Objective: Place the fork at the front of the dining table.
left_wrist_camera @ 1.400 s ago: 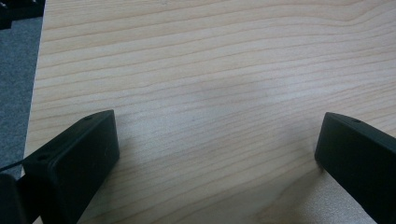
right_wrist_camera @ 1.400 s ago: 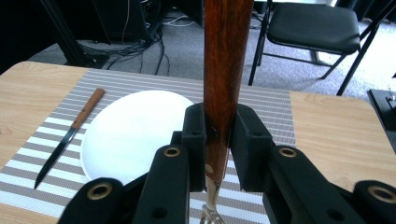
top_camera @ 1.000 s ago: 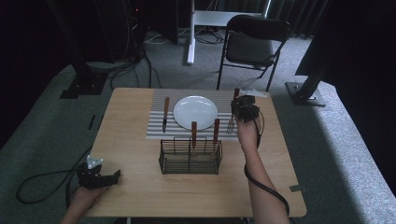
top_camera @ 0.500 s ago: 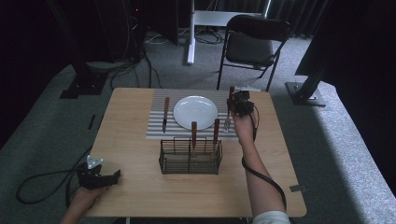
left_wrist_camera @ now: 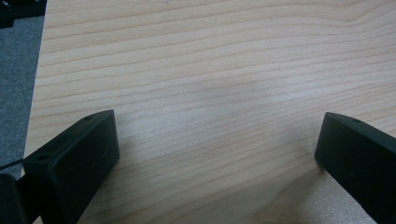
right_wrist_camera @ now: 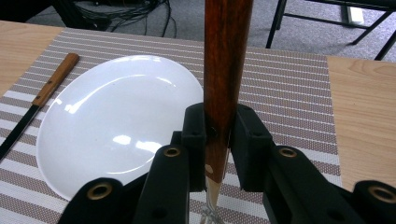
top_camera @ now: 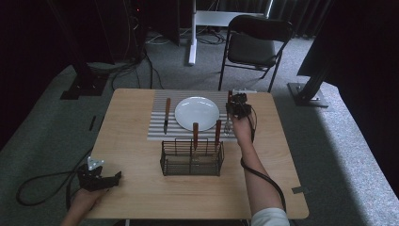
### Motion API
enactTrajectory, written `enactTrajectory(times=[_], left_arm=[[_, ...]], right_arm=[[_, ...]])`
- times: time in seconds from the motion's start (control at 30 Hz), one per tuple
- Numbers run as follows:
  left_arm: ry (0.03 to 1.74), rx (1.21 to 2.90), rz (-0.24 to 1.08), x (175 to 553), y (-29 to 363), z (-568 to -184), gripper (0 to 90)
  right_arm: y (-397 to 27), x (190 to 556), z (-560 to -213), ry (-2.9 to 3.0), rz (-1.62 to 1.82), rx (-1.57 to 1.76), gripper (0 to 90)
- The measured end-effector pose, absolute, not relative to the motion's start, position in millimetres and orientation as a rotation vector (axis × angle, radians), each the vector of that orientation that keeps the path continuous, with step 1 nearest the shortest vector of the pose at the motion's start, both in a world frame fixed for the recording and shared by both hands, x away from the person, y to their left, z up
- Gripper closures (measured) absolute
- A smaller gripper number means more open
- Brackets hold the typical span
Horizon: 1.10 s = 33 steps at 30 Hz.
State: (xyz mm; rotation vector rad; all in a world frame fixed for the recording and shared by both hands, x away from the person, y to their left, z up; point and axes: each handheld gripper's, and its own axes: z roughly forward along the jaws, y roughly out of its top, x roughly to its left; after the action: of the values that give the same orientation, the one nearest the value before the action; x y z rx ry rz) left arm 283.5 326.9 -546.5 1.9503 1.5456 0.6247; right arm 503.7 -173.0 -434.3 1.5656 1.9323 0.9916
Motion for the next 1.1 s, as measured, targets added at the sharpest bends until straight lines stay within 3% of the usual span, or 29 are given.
enactTrajectory(times=[0.5, 1.1], left_arm=[[1.546, 1.951, 0.625, 283.5, 326.9, -546.5, 0.0], [1.546, 1.95, 0.625, 283.5, 326.9, -546.5, 0.0]], right_arm=[[-171.2, 530.2, -446.6, 1.926, 0.98, 1.616, 76.3], [-179.5, 590.0, -505.2, 1.867, 1.001, 1.997, 77.8]])
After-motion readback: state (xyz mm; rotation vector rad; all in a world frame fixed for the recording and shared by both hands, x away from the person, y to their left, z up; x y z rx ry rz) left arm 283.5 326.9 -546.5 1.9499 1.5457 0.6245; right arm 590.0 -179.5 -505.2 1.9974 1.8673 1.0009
